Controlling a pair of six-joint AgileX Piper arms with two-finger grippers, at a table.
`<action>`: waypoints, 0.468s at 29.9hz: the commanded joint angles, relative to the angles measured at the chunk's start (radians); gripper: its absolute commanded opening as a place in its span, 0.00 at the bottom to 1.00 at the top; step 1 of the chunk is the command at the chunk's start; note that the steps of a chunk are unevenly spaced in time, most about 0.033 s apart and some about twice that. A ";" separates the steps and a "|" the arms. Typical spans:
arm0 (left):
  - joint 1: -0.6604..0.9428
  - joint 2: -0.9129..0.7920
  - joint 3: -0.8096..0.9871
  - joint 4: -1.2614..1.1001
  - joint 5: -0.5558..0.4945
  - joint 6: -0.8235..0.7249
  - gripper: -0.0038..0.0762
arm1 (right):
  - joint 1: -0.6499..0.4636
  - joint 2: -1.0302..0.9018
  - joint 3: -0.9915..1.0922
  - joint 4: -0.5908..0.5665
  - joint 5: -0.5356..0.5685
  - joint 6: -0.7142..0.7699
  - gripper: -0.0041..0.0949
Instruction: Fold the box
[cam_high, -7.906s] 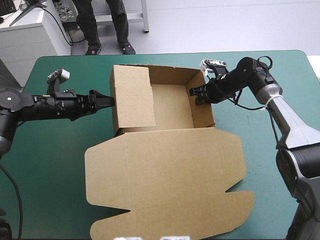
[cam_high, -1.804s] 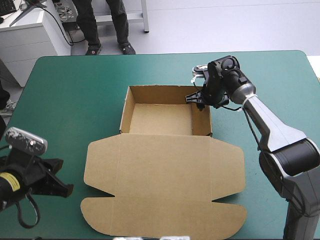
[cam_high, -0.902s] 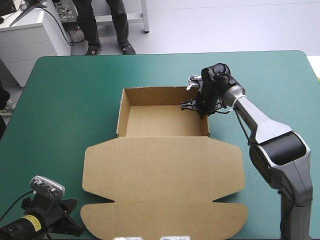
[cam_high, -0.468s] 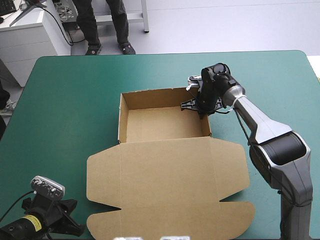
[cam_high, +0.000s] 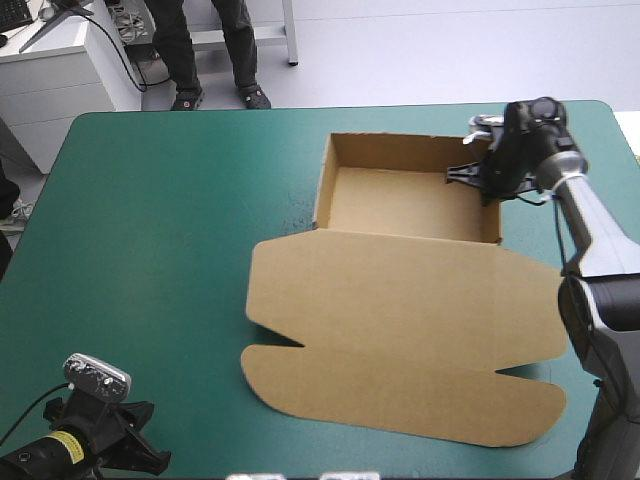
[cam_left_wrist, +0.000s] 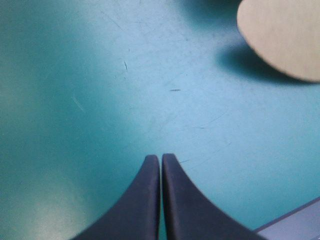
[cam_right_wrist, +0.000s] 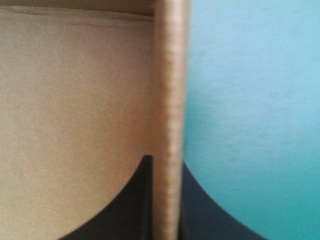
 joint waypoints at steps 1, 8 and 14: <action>-0.005 0.010 -0.023 -0.006 -0.043 -0.003 0.04 | -0.149 -0.089 -0.023 0.000 0.022 -0.077 0.03; -0.005 0.010 -0.023 -0.006 -0.043 -0.003 0.04 | -0.441 -0.089 -0.023 -0.006 0.022 -0.110 0.03; -0.005 0.010 -0.023 -0.006 -0.043 -0.003 0.04 | -0.556 -0.089 -0.023 -0.065 0.022 -0.115 0.03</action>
